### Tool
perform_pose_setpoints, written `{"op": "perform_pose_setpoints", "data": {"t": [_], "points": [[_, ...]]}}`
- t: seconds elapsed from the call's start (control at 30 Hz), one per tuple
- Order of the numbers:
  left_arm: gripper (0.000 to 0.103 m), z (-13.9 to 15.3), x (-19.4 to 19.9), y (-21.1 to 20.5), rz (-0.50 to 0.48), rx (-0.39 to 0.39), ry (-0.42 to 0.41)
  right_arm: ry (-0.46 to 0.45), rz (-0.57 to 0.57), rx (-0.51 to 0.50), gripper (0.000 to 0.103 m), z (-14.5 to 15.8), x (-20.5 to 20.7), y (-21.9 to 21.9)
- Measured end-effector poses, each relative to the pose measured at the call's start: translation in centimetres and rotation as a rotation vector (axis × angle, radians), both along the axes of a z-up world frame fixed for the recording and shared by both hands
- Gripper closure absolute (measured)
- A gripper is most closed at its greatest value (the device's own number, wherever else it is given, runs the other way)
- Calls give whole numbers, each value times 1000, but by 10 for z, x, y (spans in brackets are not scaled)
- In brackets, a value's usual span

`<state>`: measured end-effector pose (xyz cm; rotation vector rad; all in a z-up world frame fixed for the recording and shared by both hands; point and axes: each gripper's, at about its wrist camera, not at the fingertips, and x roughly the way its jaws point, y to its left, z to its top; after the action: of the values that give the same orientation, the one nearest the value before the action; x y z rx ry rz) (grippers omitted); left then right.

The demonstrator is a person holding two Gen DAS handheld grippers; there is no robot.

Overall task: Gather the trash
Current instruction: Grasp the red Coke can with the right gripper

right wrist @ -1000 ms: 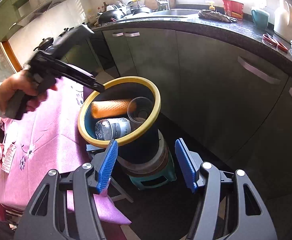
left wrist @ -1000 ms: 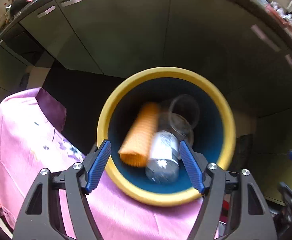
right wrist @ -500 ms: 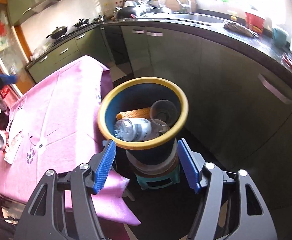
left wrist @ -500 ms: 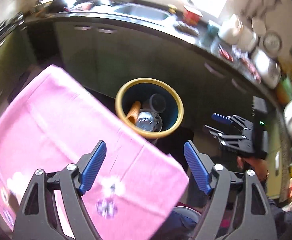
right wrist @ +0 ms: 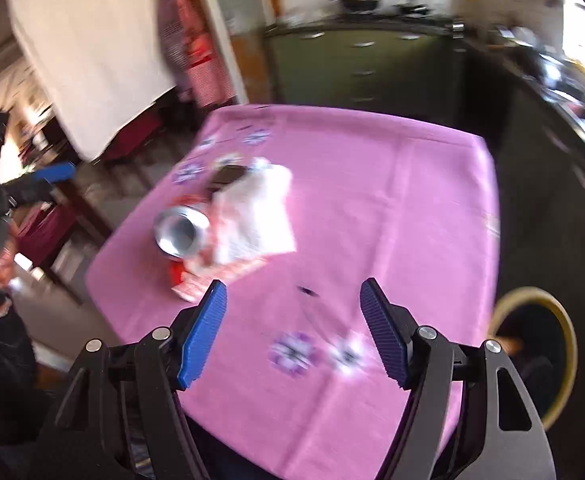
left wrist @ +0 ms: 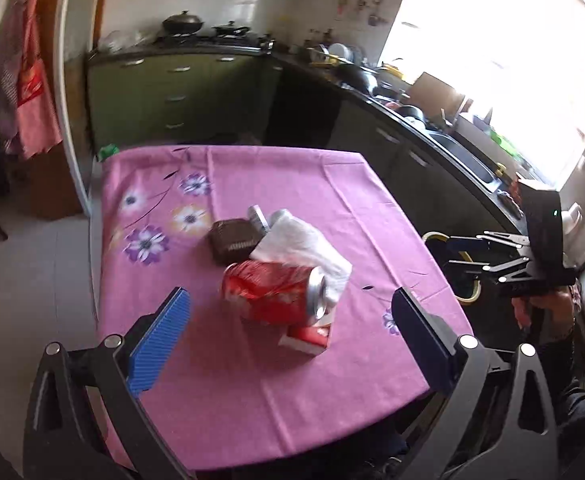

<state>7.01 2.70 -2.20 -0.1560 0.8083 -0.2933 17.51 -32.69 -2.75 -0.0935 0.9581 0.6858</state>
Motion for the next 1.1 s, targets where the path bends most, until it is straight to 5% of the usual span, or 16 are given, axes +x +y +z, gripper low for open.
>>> {"op": "perform_pose_setpoints", "data": {"t": [0.2,0.27,0.4,0.67,1.0,1.1], "points": [[7,-34,-7,48,94,-62,69,111,264,-107,31,8,31,132],[7,-43,-7,51,92,-68,83,148,337,-191,22,1,42,175],[7,-58,-4,47,42,-81,90,206,425,-389,20,-29,64,234],[7,-77,8,53,-2,-109,81,431,476,-551,20,-94,90,261],[7,-97,8,71,13,-147,119,485,522,-673,21,-127,96,282],[7,-98,8,68,3,-148,121,481,523,-702,31,-130,90,290]]}}
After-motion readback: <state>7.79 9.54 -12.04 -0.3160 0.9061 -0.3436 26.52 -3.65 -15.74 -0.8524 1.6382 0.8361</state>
